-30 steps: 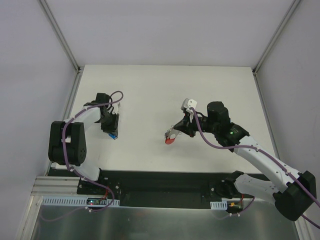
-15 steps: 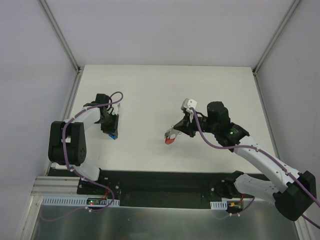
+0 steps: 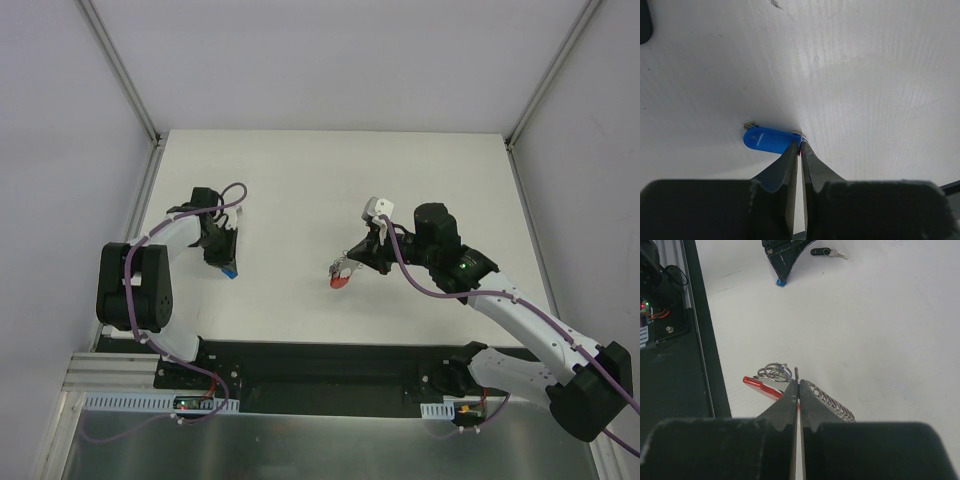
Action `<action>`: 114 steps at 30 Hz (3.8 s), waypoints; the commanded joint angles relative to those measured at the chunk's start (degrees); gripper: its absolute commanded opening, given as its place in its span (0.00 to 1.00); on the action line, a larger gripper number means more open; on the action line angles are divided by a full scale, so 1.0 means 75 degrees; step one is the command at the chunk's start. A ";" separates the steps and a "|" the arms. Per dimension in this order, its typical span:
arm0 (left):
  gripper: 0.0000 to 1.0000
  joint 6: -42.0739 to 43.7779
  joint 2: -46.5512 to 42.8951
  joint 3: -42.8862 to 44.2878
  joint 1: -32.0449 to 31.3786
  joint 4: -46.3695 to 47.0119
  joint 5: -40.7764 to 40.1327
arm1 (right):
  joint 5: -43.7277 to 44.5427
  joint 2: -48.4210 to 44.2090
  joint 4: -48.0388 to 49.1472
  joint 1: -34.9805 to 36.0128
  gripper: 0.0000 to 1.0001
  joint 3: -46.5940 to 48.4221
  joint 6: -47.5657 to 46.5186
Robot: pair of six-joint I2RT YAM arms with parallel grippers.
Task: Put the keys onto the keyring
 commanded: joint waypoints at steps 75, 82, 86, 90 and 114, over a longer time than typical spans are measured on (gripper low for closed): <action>0.00 0.3377 -0.5108 -0.0653 -0.3519 0.3340 0.5119 | 0.2146 0.1581 -0.1319 0.2337 0.01 0.2572 -0.1708; 0.00 0.3329 -0.4991 -0.0664 -0.3554 0.3411 0.5424 | 0.2298 0.1581 -0.1249 0.2360 0.01 0.2525 -0.1743; 0.00 0.3341 -0.4955 -0.0664 -0.3577 0.3411 0.5529 | 0.2298 0.1546 -0.1226 0.2360 0.01 0.2525 -0.1766; 0.00 0.3330 -0.4920 -0.0664 -0.3589 0.3411 0.5460 | 0.2263 0.1511 -0.1226 0.2372 0.02 0.2513 -0.1766; 0.00 0.2920 -0.4955 -0.0700 -0.3601 0.3610 0.4651 | 0.2521 0.1429 -0.1237 0.2407 0.01 0.2384 -0.1802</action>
